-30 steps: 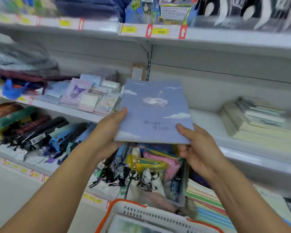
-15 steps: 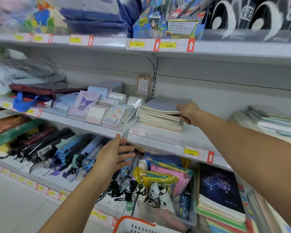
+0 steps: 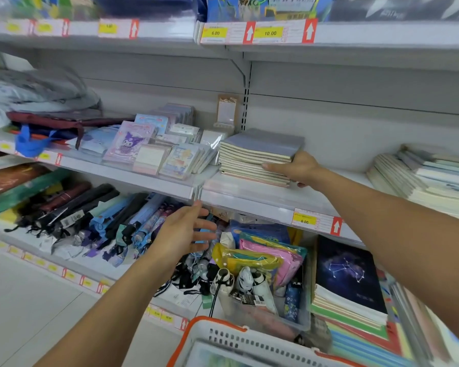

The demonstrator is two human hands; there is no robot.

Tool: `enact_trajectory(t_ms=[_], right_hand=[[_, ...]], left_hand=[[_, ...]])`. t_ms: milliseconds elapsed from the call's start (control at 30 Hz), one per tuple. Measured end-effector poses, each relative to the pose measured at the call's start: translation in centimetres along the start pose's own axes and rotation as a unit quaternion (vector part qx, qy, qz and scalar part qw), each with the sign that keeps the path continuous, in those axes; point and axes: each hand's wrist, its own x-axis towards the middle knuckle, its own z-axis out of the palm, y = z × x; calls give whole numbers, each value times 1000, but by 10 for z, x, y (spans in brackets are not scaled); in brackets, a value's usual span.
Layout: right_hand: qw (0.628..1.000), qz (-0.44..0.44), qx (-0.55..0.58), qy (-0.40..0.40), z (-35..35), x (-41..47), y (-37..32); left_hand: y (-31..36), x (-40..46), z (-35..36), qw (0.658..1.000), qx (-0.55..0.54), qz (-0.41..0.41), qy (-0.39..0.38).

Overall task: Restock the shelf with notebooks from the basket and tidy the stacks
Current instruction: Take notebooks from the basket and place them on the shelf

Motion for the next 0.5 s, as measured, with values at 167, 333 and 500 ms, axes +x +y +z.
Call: enact_trajectory(t_ms=[167,333,500], right_hand=[[1000,-1,19,4,-4,10,0],[997,-67,-19,42,-4,16,10],[980,-42,-166,106,6,-10,3]], left_hand=[[-3,-3,8,999,23,11,-21],[-7,-3,10,998,33,27,-34],[-18,0,3,991,121,59,-17]])
